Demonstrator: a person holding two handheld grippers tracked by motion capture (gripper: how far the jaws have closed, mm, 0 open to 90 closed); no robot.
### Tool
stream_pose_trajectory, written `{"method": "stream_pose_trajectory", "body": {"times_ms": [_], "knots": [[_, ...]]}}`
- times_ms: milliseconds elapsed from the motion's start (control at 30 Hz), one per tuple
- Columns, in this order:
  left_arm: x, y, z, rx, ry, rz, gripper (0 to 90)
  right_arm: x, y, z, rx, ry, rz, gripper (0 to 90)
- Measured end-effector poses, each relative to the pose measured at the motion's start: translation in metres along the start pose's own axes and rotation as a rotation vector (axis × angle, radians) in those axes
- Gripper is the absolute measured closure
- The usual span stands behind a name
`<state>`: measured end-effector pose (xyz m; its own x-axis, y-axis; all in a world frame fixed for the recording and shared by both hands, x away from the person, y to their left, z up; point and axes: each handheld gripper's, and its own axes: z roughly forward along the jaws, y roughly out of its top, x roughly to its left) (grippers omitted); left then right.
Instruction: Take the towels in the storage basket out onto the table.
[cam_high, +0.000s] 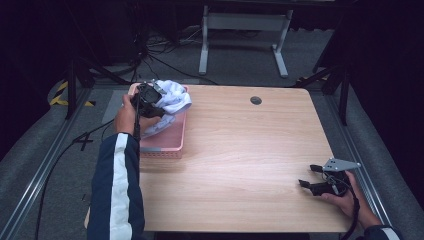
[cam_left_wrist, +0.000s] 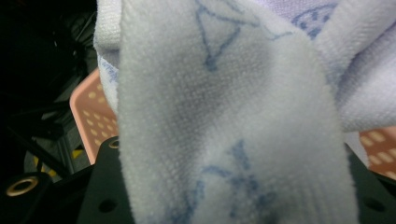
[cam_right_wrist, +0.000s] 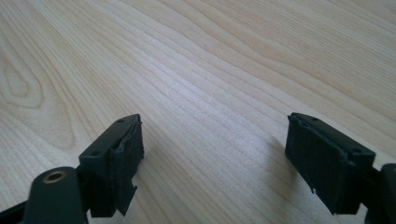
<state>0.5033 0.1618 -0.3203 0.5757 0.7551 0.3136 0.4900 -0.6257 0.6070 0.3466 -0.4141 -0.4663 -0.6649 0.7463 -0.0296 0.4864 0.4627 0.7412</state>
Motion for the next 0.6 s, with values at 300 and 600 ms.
{"method": "stream_pose_trajectory", "body": {"times_ms": [300, 600], "knots": [[-0.017, 0.028, -0.025, -0.087, -0.046, 0.052, 49.7, 0.0, 0.0, 0.0, 0.001, -0.001, -0.002, 19.1], [-0.048, 0.067, -0.05, -0.17, -0.097, 0.144, 49.7, 0.0, 0.0, 0.0, 0.002, -0.002, -0.001, 19.1]]}}
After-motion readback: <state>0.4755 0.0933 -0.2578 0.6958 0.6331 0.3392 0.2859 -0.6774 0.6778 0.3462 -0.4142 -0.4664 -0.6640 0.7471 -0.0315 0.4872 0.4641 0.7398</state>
